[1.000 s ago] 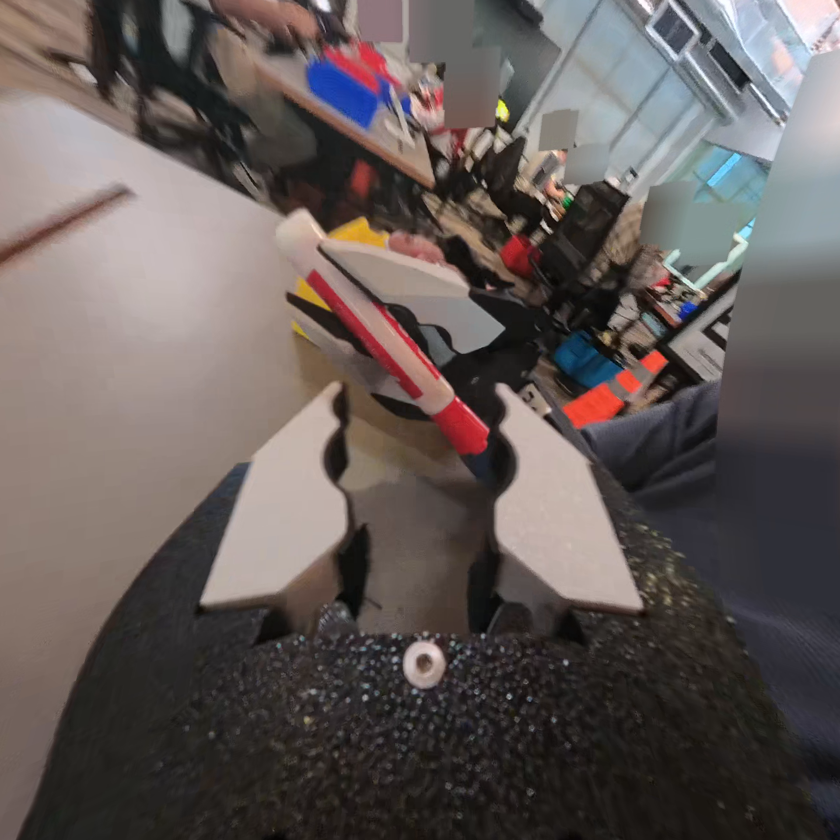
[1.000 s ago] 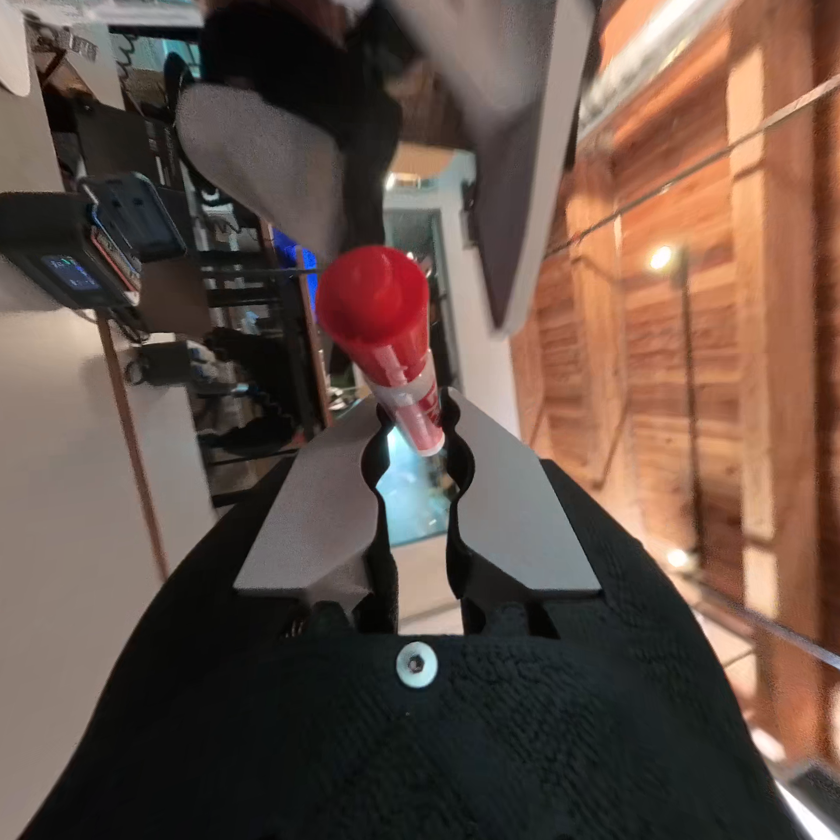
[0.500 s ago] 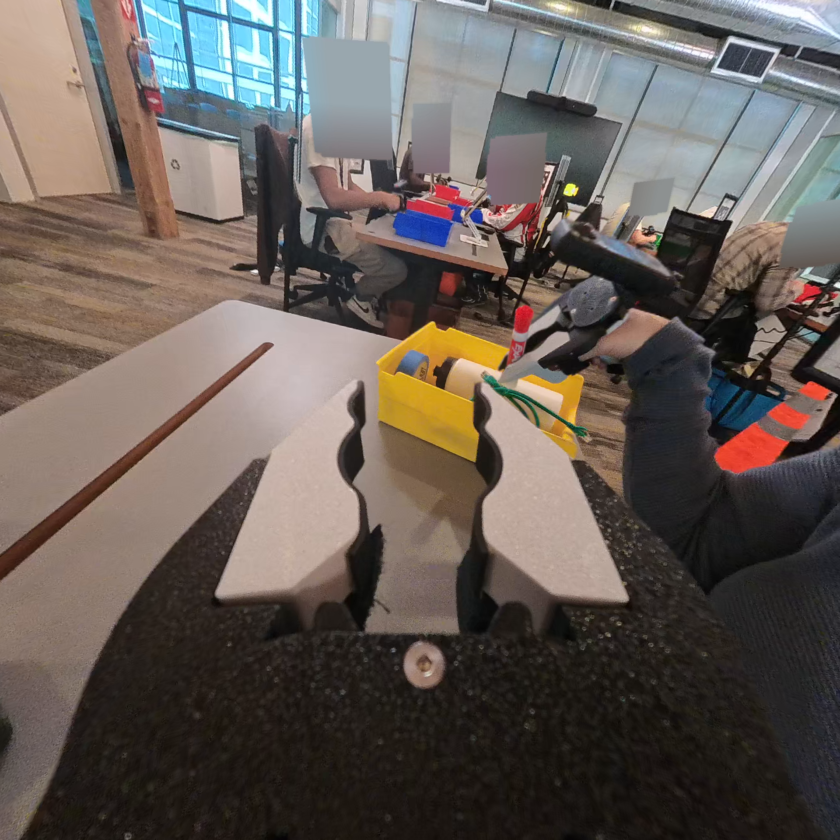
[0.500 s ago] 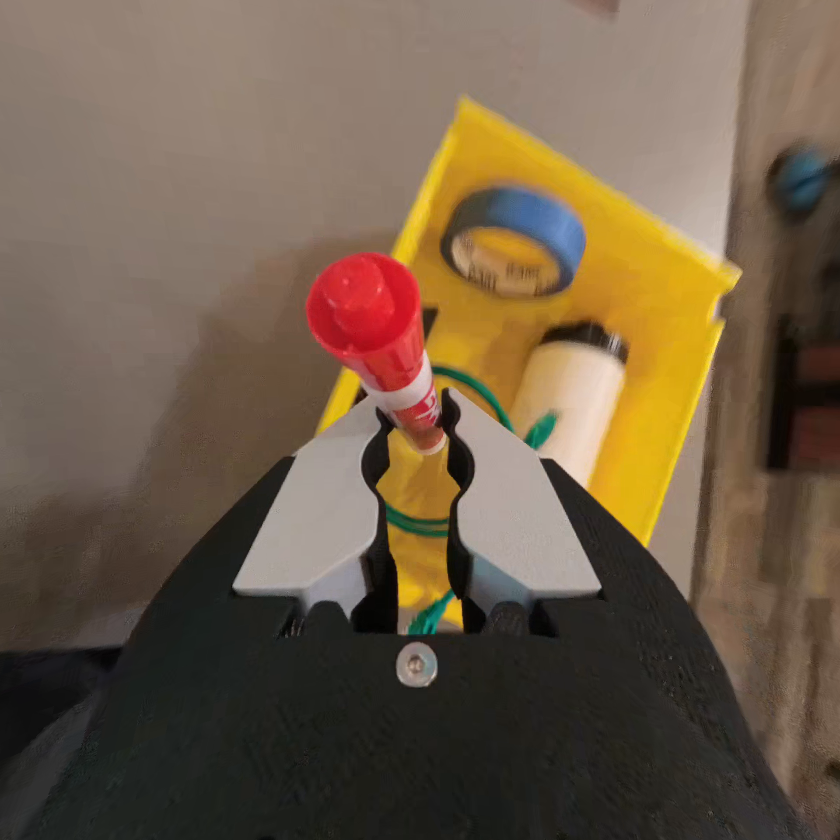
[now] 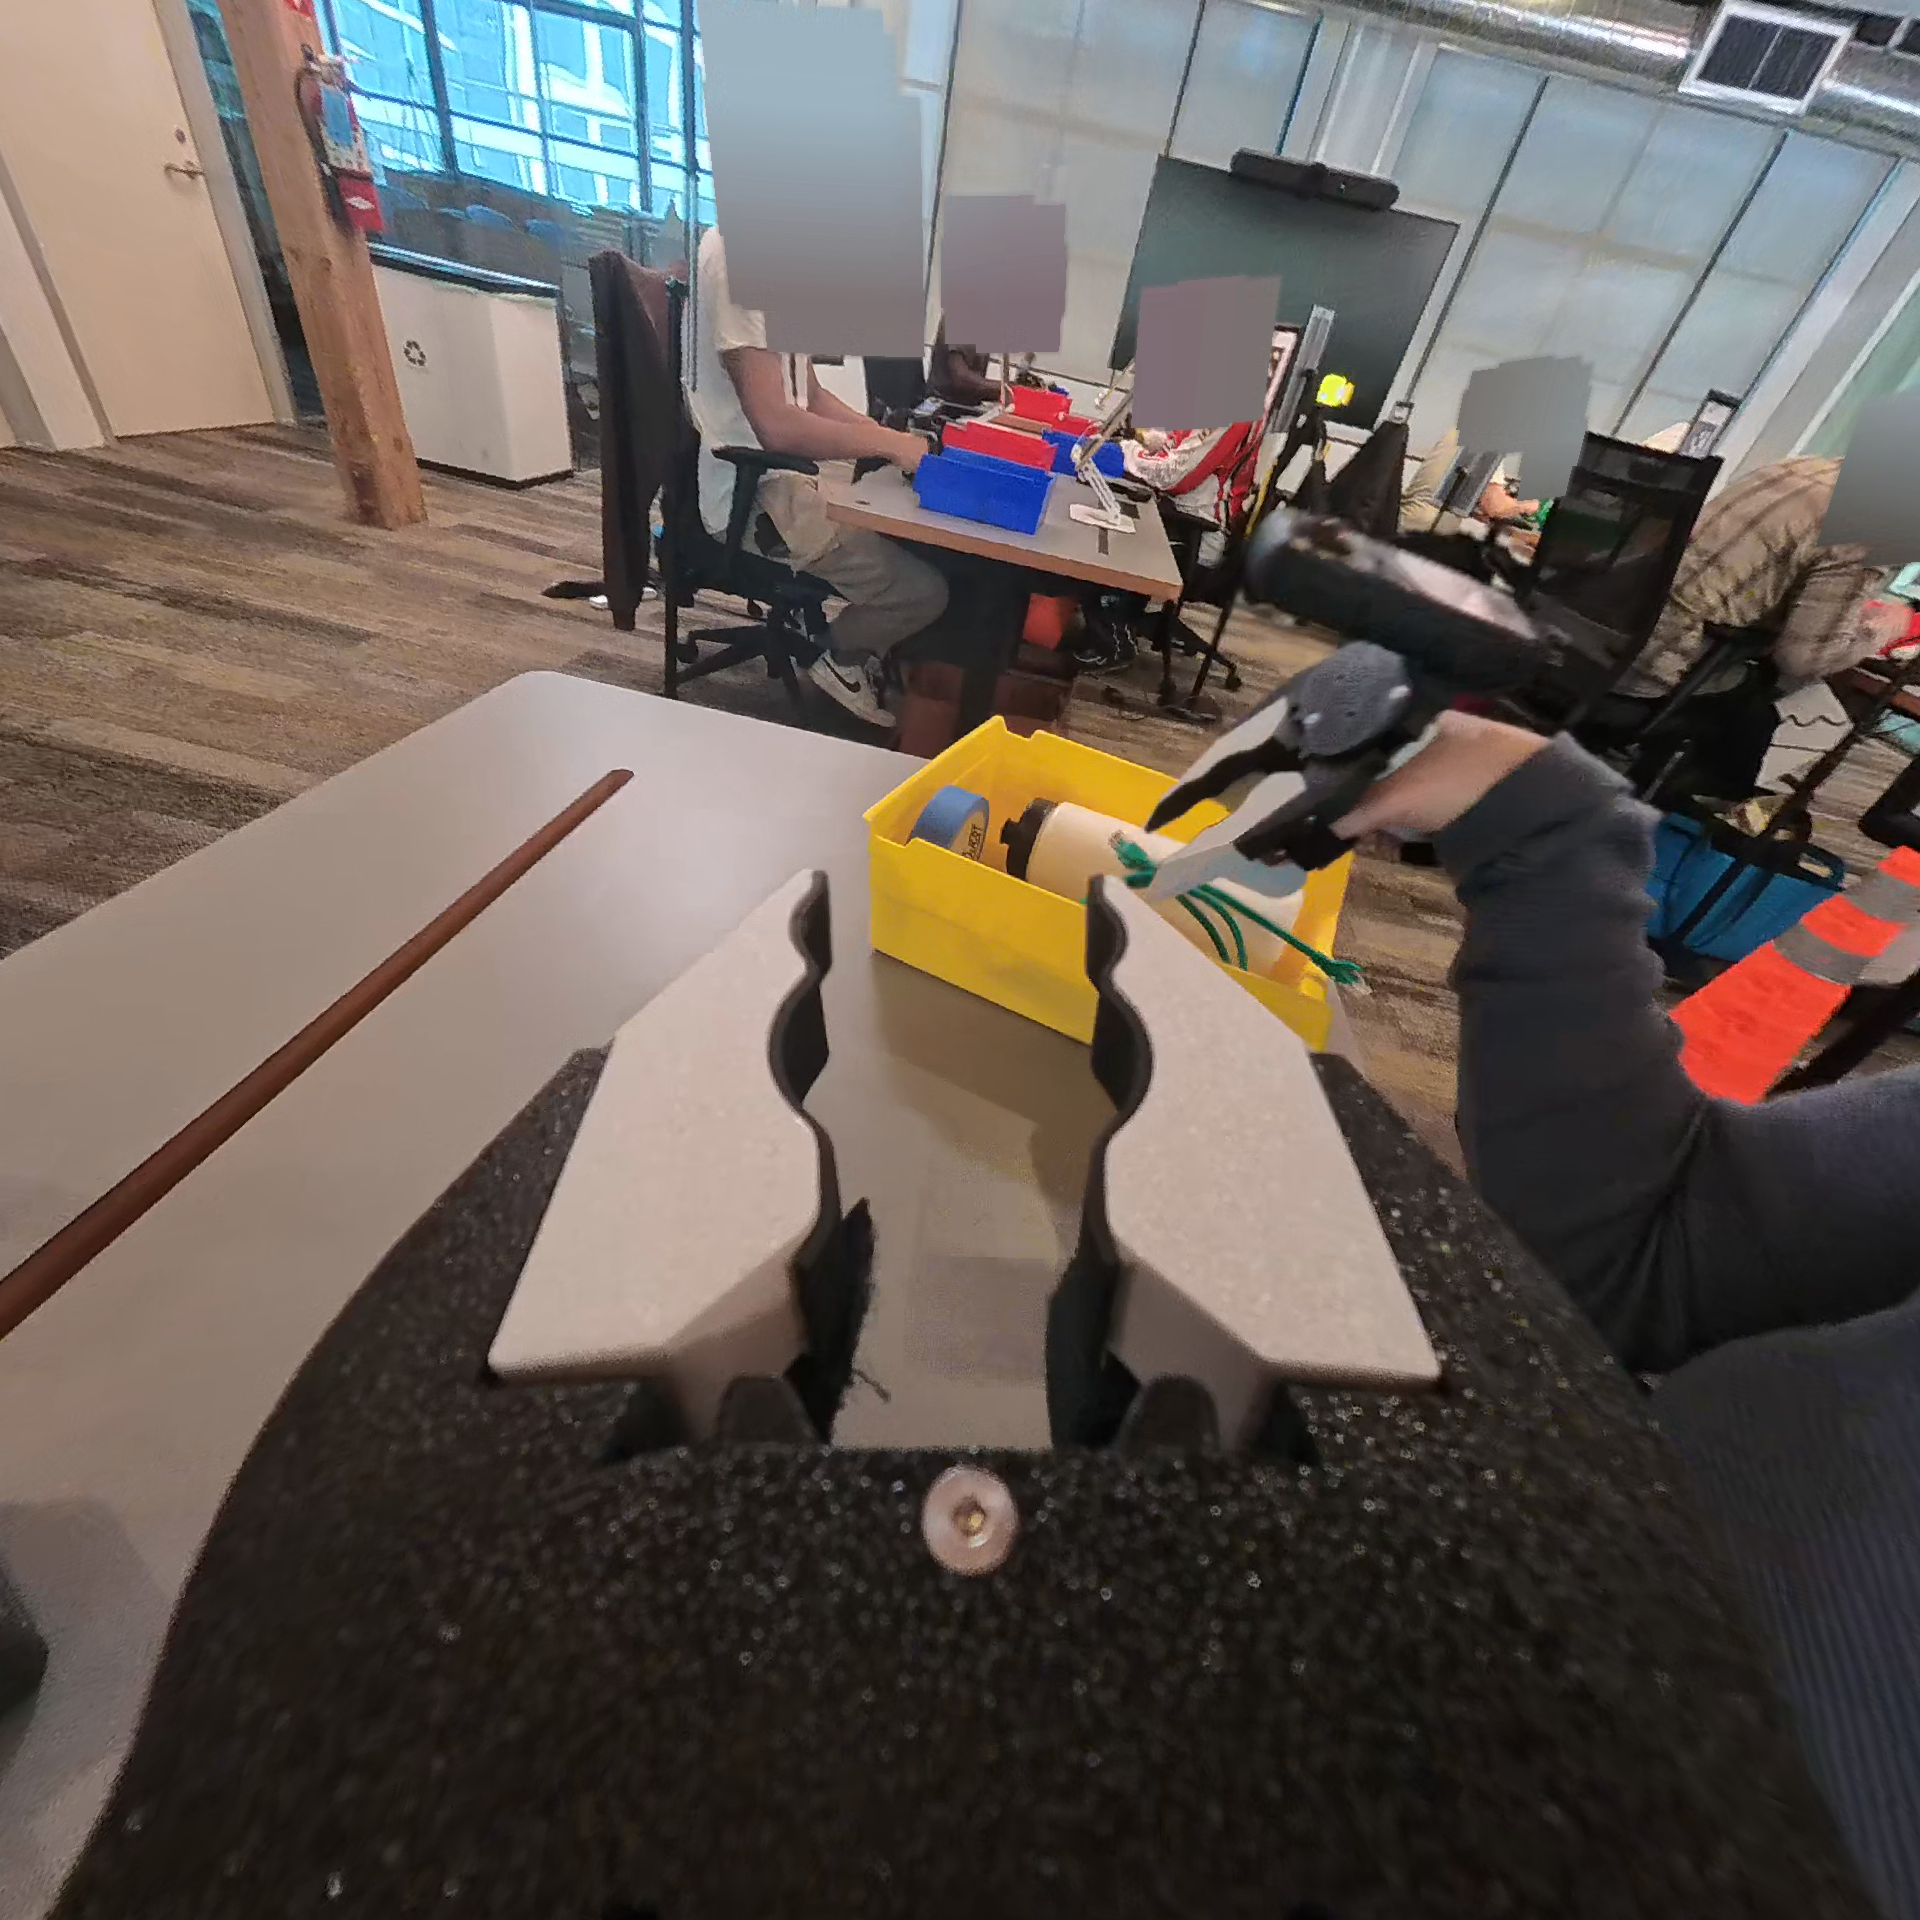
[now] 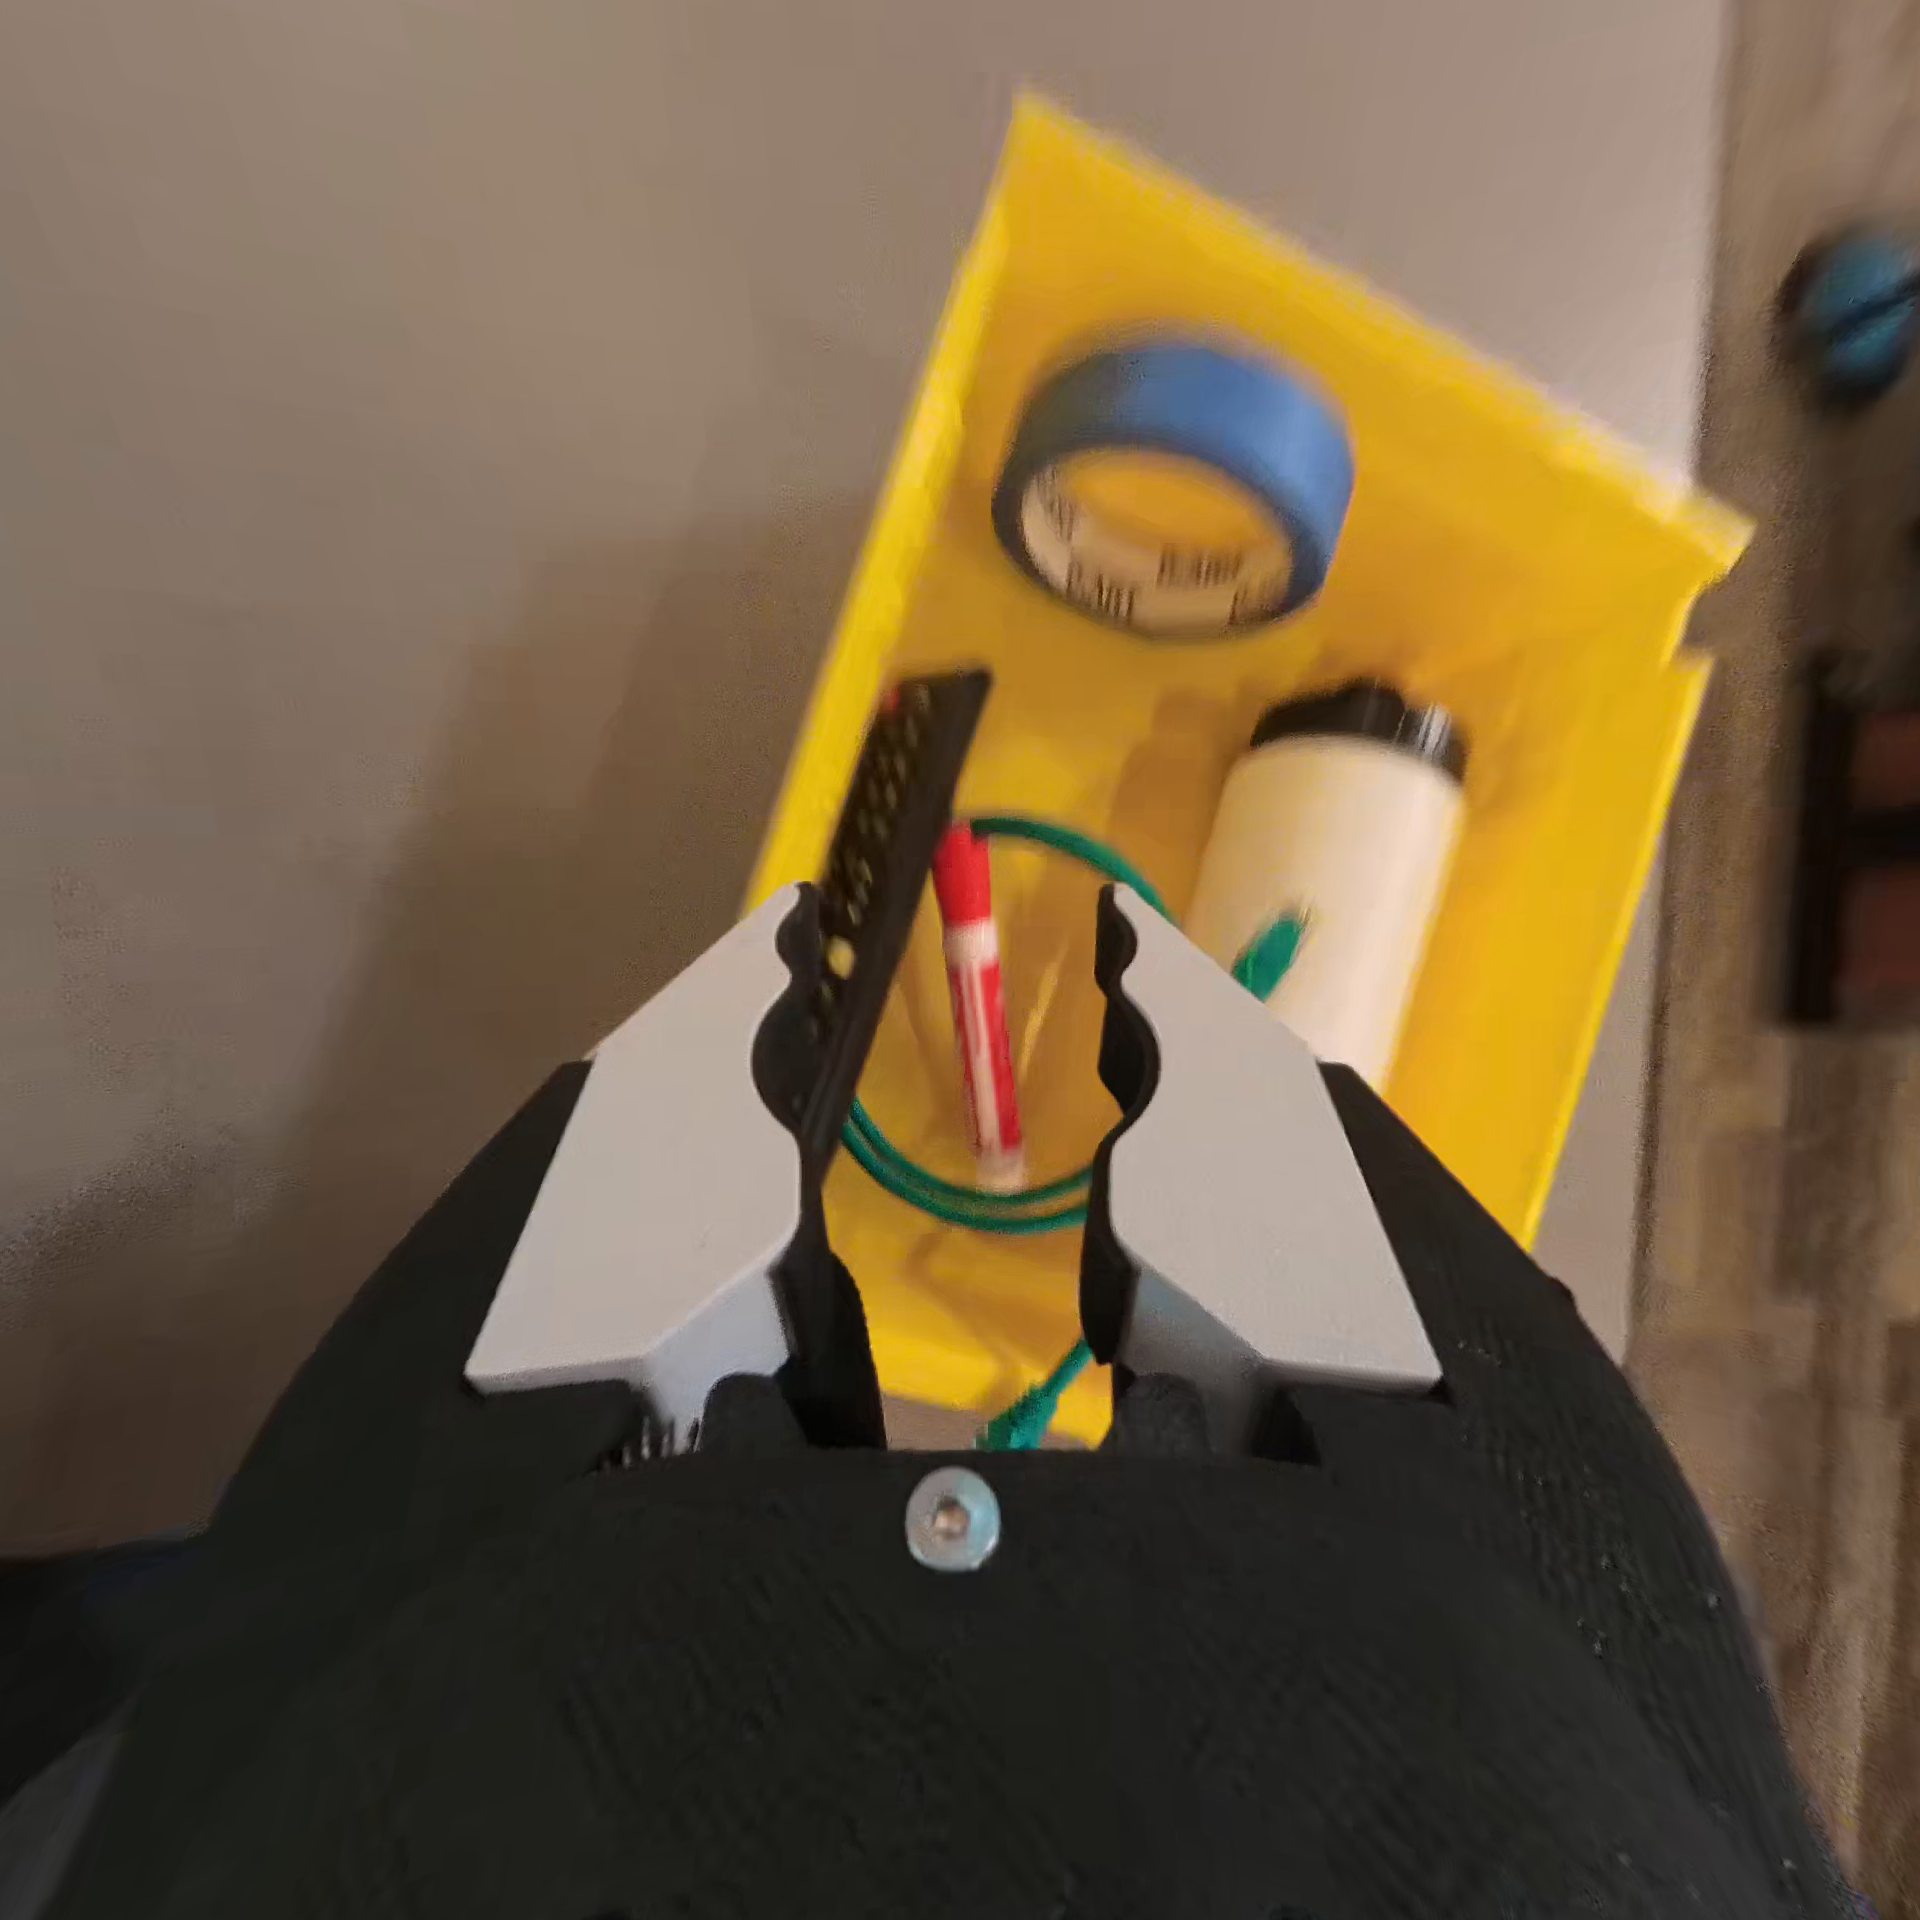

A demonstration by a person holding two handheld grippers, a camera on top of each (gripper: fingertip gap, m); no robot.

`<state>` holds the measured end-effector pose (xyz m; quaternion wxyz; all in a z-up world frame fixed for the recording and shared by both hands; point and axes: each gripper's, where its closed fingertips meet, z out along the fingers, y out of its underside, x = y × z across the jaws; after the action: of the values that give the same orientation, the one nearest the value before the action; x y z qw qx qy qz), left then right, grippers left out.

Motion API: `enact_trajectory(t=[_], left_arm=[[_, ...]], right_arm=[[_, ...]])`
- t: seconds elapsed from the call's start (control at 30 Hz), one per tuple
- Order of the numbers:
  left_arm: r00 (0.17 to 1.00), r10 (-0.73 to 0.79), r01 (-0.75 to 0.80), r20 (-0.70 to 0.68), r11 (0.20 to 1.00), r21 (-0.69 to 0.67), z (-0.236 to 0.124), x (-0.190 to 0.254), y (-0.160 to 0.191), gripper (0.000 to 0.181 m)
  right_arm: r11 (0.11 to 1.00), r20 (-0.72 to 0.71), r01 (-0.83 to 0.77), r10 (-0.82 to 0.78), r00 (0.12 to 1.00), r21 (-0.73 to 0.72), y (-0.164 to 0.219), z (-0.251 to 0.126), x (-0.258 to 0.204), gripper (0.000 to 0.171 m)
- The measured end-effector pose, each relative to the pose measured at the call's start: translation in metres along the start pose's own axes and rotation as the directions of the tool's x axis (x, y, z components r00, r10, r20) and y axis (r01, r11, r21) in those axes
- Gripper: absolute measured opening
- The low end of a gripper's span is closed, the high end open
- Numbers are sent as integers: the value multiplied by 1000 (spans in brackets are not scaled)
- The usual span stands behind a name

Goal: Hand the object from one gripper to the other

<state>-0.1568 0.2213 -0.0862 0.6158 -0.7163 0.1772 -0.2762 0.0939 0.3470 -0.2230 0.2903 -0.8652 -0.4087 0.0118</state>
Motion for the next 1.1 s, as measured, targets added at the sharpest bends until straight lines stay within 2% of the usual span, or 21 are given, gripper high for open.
enact_trajectory(t=[0.03,0.1,0.2,0.27,0.37,0.5,0.57,0.6,0.7,0.8,0.87,0.93,1.0,1.1], left_arm=[[1000,-5,5,19,1000,14,0,-3,-2,47],[997,-24,20,71,998,56,-2,-11,-9,48],[988,-44,25,149,991,130,-4,-24,-20,47],[979,-41,7,199,985,170,-5,-30,-25,46],[957,6,-65,289,978,196,-8,-36,-32,46],[910,65,-164,411,963,212,-17,-45,-41,49],[894,103,-221,436,948,230,-23,-39,-48,69],[883,113,-244,455,939,241,-27,-36,-51,72],[817,89,-281,569,924,259,-47,-25,-48,71],[734,136,-326,665,930,170,-68,-8,-42,60],[756,184,-333,628,934,127,-72,13,-42,49],[826,168,-278,539,952,129,-76,36,-37,51],[836,162,-217,524,975,44,-92,46,-16,53],[732,269,-115,626,955,-275,-151,37,40,52]], right_arm=[[996,-21,44,-42,999,78,-21,-8,-6,52],[956,-102,150,-128,986,251,-67,-26,-19,52],[805,-214,244,-149,965,541,-139,-51,-45,51],[688,-172,206,-119,978,696,-171,-62,-75,51],[506,-79,153,-165,983,849,-203,-75,-120,50],[362,-8,90,-222,975,928,-224,-91,-148,50],[342,38,52,-252,967,938,-224,-92,-154,50],[340,64,32,-266,962,940,-224,-91,-156,51],[343,113,-7,-293,949,939,-222,-88,-155,50],[334,149,-55,-265,953,941,-221,-86,-143,50],[330,199,-107,-259,945,938,-221,-85,-140,49],[328,239,-146,-264,935,934,-221,-85,-140,49],[329,243,-150,-265,933,932,-220,-84,-139,48],[332,217,-125,-256,942,935,-220,-82,-134,48]])
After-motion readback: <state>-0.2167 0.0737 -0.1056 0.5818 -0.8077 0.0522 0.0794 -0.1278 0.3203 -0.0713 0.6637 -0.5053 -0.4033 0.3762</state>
